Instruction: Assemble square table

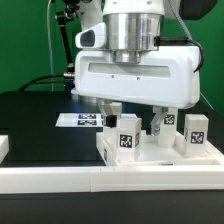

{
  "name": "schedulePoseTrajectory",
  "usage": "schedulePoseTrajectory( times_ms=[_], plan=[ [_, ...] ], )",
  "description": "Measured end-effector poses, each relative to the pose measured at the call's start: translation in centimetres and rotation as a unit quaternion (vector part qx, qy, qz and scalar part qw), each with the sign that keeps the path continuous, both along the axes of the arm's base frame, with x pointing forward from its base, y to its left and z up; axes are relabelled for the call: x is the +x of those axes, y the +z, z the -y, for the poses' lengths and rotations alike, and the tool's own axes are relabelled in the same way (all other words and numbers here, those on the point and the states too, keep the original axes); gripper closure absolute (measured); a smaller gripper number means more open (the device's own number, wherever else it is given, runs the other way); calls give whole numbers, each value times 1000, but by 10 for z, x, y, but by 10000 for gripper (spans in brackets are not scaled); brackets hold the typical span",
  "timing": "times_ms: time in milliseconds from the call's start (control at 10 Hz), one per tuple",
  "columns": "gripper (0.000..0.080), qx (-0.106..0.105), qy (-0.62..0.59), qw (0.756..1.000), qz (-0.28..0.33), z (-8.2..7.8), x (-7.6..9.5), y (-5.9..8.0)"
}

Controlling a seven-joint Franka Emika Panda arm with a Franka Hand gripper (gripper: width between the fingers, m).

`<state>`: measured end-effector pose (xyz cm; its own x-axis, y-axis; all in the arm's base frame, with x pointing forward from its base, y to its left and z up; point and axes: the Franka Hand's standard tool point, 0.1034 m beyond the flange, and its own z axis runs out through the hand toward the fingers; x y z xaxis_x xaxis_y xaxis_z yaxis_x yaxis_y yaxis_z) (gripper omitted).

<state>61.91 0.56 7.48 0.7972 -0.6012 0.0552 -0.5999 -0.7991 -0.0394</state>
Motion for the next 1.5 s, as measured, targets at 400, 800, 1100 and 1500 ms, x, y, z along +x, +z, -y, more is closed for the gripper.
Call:
schedulePoseTrajectory(
  times_ms=[400, 800, 1100, 1500],
  plan=[
    [151, -18, 125, 992, -3, 3, 0, 0],
    [513, -17, 112, 994, -3, 3, 0, 0],
    [512, -11, 31, 999, -3, 3, 0, 0],
    [511, 6, -135, 991, 6, 1, -1, -1]
  ],
)
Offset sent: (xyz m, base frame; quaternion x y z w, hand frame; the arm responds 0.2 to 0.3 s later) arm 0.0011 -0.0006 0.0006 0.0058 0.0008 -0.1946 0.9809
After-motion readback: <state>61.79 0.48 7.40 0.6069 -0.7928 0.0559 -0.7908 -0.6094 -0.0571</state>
